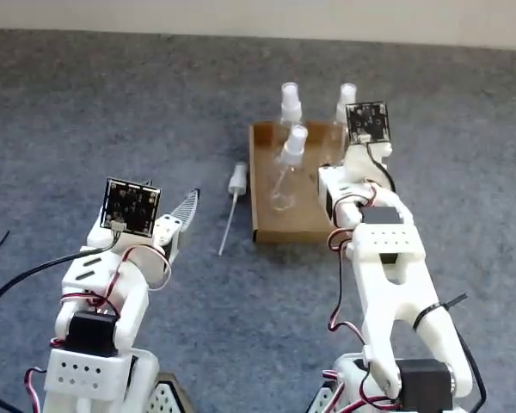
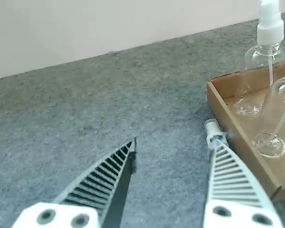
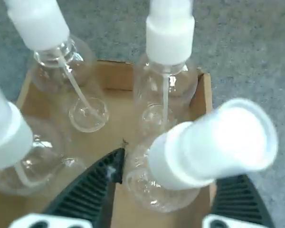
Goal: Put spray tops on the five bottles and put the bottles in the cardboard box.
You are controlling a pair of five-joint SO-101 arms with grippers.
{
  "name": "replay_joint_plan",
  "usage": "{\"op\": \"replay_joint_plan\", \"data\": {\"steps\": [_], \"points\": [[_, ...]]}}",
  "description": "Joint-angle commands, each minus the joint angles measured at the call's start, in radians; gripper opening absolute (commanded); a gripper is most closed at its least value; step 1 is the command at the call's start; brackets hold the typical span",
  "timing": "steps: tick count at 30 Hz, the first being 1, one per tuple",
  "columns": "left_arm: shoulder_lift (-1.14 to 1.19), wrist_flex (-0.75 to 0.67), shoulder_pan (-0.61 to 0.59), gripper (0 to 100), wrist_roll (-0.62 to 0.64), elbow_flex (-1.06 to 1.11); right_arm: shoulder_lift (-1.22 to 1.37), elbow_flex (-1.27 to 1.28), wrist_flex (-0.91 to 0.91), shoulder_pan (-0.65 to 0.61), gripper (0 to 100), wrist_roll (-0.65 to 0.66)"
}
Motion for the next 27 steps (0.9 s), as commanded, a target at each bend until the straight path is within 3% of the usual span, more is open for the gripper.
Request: {"op": "replay_joint_plan", "data": {"steps": [1,5,19,23,27], "points": [[-0.01,-0.02,-0.005,22,0.002,-0.007,-0.008,-0.025,-0.007,0.01,29.6,-0.009],[-0.01,-0.02,-0.005,22,0.002,-0.007,-0.021,-0.061,0.027,0.008,30.1,-0.009],[-0.002,-0.017,-0.015,22,-0.003,-0.027,-0.18,-0.456,0.476,0.008,30.0,-0.009],[0.038,0.052,-0.15,22,-0.003,-0.166,-0.185,-0.631,0.654,-0.013,30.0,-0.011],[0.219,0.227,-0.289,22,-0.061,-0.387,-0.159,-0.812,0.854,-0.185,30.0,-0.011]]}}
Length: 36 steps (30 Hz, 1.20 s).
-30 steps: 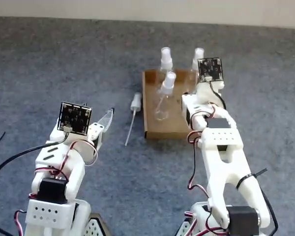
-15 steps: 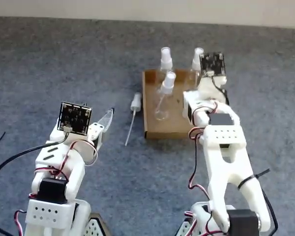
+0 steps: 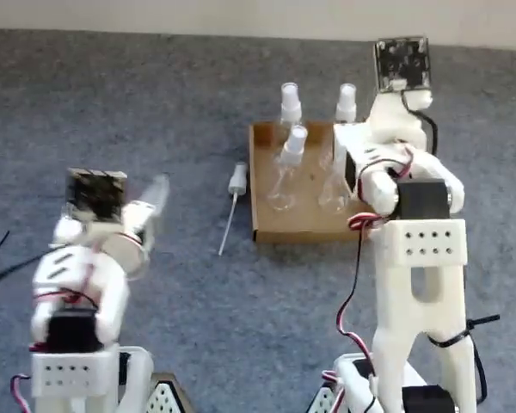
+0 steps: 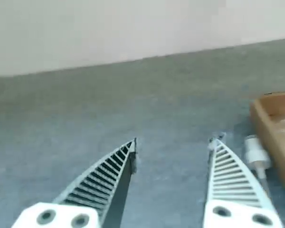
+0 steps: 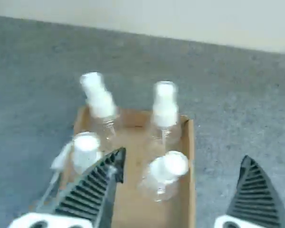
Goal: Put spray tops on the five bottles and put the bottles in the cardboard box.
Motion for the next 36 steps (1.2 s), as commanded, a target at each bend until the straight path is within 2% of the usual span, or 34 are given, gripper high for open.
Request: {"op": "replay_joint_plan", "data": {"steps": [1,4,8,12,16,19,23,28,30,36], "points": [[0.214,0.196,-0.16,22,-0.083,-0.295,0.005,-0.191,0.165,-0.188,30.0,-0.011],[0.44,0.347,-0.298,22,-0.149,-0.532,0.084,-0.24,0.234,-0.372,30.0,-0.029],[0.71,0.5,-0.495,22,-0.25,-0.835,0.249,-0.249,0.239,-0.559,30.0,-0.137],[0.903,0.545,-0.697,22,-0.307,-1.063,0.441,-0.274,0.176,-0.699,30.0,-0.203],[1.043,0.545,-0.851,22,-0.341,-1.178,0.611,-0.334,0.073,-0.785,30.0,-0.308],[1.118,0.529,-0.898,23,-0.371,-1.208,0.711,-0.386,0.039,-0.828,30.0,-0.451],[1.171,0.431,-0.938,23,-0.373,-1.182,0.803,-0.46,0.039,-0.872,30.0,-0.638],[1.182,0.373,-0.949,23,-0.373,-1.122,0.906,-0.513,-0.031,-0.898,30.2,-0.907],[1.182,0.353,-0.947,23,-0.374,-1.099,0.946,-0.516,-0.084,-0.898,30.2,-0.95],[1.182,0.318,-0.946,23,-0.374,-1.076,1.069,-0.513,-0.133,-0.918,30.0,-0.957]]}}
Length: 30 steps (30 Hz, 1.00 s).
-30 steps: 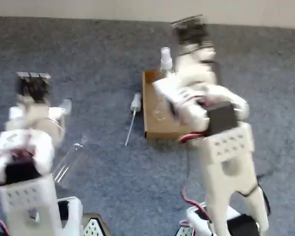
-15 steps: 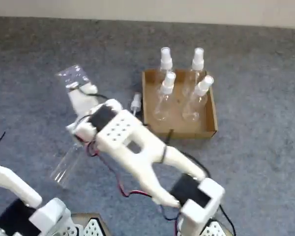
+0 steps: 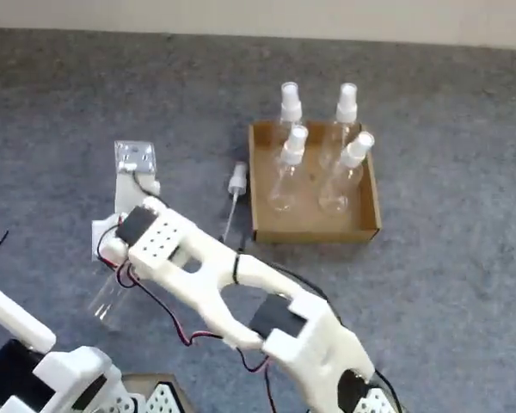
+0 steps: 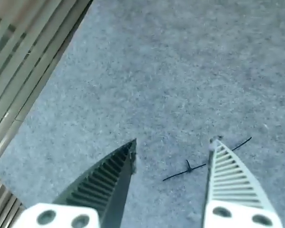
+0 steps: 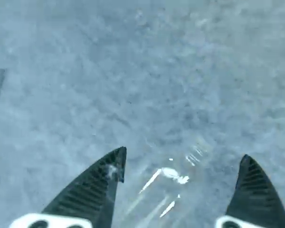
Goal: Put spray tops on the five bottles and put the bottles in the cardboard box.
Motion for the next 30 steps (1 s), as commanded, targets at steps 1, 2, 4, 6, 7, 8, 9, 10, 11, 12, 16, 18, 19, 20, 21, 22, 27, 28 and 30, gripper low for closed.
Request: {"op": "replay_joint_plan", "data": {"steps": [1,2,4,6,7,8,9,10,11,12,16,18,19,20,21,22,27,28,30], "points": [[-0.004,-0.032,-0.002,23,-0.006,-0.007,0.031,-0.053,-0.022,-0.022,30.0,-0.014],[-0.001,-0.032,0.001,23,-0.006,-0.007,0.048,-0.053,-0.022,-0.024,29.9,-0.014],[0.004,-0.034,0.001,23,-0.006,-0.007,0.068,-0.051,-0.019,-0.022,27.3,-0.012],[0.01,-0.035,0.002,23,-0.006,-0.007,0.071,-0.053,0.015,-0.01,19.7,-0.012],[0.012,-0.043,0.002,23,-0.006,-0.007,0.071,-0.053,0.033,-0.004,14.7,-0.012],[0.012,-0.051,0.002,23,-0.005,-0.007,0.071,-0.053,0.054,0.002,9.9,-0.012],[0.012,-0.052,0.002,23,-0.005,-0.007,0.07,-0.054,0.074,0.013,5.7,-0.012],[0.012,-0.052,0.002,23,-0.005,-0.007,0.07,-0.054,0.093,0.025,2.3,-0.012],[0.012,-0.051,0.002,23,-0.005,-0.007,0.068,-0.056,0.105,0.035,0.3,-0.011],[0.012,-0.049,0.002,23,-0.005,-0.007,0.067,-0.056,0.116,0.042,0.3,-0.002],[0.012,-0.048,0.002,23,-0.005,-0.005,0.004,-0.056,0.151,0.068,0.5,0.135],[0.013,-0.048,0.001,23,-0.005,-0.005,-0.05,-0.056,0.16,0.082,0.5,0.167],[0.013,-0.048,0.001,23,-0.005,-0.005,-0.081,-0.054,0.165,0.09,0.5,0.192],[0.013,-0.048,-0.002,23,-0.005,-0.005,-0.111,-0.054,0.174,0.097,0.5,0.238],[0.013,-0.048,-0.002,23,-0.005,-0.005,-0.14,-0.054,0.196,0.108,0.5,0.305],[0.013,-0.048,-0.004,23,-0.005,-0.005,-0.168,-0.054,0.225,0.117,0.5,0.385],[0.013,-0.048,0.002,23,-0.005,-0.002,-0.289,-0.056,0.458,0.183,0.5,0.772],[0.013,-0.048,0.01,23,-0.005,0.005,-0.323,-0.062,0.507,0.199,0.5,0.835],[0.005,-0.048,0.031,23,-0.005,0.033,-0.4,-0.087,0.602,0.237,0.5,0.921]]}}
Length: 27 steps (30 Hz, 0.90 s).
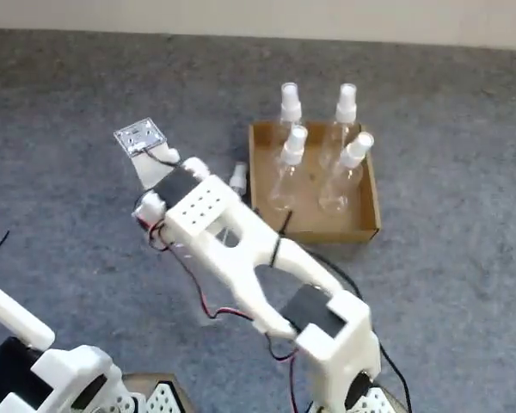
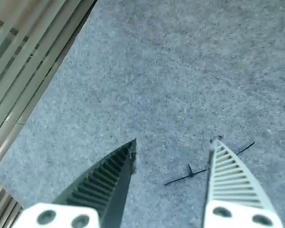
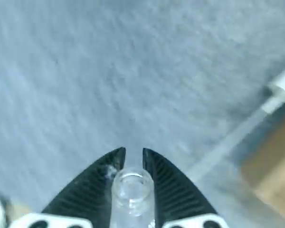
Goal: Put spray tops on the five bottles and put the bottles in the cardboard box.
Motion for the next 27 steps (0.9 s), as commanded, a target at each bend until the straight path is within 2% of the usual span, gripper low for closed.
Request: {"op": "replay_joint_plan", "data": {"steps": [1,3,6,9,12,15,20,23,27], "points": [[-0.015,-0.017,0.041,23,-0.003,0.042,-0.186,-0.093,0.18,0.087,0.5,0.192],[-0.016,-0.015,0.077,23,-0.003,0.062,-0.265,-0.147,0.286,0.145,0.5,0.238],[-0.016,0.018,0.159,23,-0.003,0.084,-0.383,-0.168,0.306,0.265,0.5,0.333],[-0.018,0.144,0.282,23,0.0,0.061,-0.463,-0.031,0.305,0.407,0.5,0.41],[-0.047,0.258,0.427,23,0.005,0.027,-0.53,0.13,0.305,0.547,0.5,0.555],[-0.102,0.315,0.588,23,0.097,0.013,-0.59,0.248,0.303,0.734,0.5,0.684],[-0.148,0.311,0.898,22,0.215,0.019,-0.601,0.282,0.282,1.04,0.5,0.89],[-0.091,0.275,1.046,22,0.284,0.019,-0.553,0.283,0.133,1.193,0.5,0.93],[0.061,0.132,1.145,22,0.384,0.019,-0.414,0.344,-0.074,1.308,0.5,0.93]]}}
